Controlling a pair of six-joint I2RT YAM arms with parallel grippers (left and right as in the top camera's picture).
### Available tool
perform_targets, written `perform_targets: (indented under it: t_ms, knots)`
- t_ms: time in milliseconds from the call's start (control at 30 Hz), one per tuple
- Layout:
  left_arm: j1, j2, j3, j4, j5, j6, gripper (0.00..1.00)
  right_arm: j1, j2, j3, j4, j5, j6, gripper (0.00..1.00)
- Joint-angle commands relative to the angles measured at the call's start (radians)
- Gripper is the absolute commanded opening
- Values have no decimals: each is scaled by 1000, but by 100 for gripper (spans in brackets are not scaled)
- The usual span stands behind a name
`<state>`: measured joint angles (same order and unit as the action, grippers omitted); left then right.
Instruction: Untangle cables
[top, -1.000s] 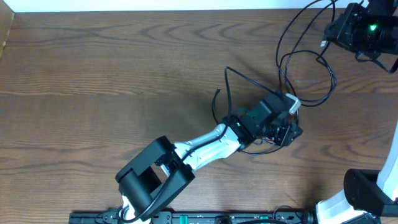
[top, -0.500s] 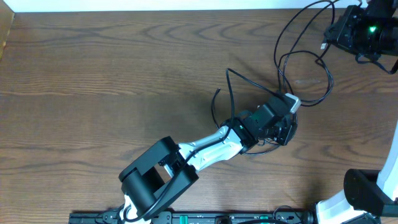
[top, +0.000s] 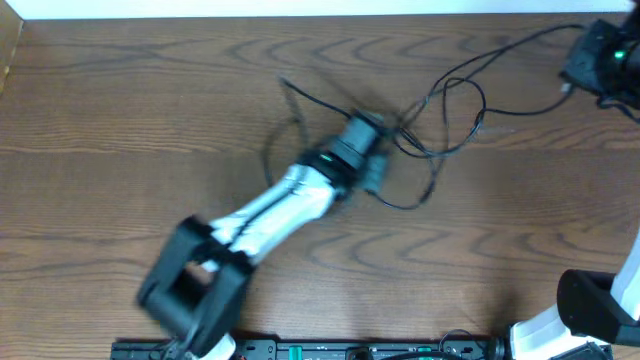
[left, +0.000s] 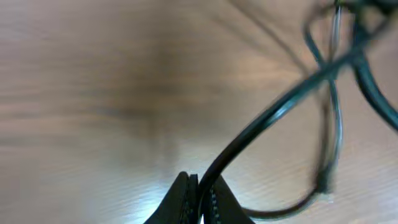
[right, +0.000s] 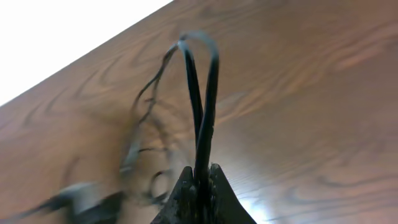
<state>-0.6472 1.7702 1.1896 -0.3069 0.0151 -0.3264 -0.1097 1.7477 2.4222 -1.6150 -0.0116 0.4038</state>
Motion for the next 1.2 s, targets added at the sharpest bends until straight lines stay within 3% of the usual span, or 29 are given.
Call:
perform_targets:
  t_ms: [0,400,767,1167]
  knots:
    - [113,-134,5,-39,-68,45,8,-101,2,4,-6,79,-16,1]
    - [363,-360,5,-105,-39,45,8,-390,15,-24,-19,-27,-17,1]
    - [396,-425,5,-123,49,34,8,-276,21,-280,87,-93,-93,1]
    - [415,-607,5,-65,62,19,8,-181,21,-660,292,42,-66,1]
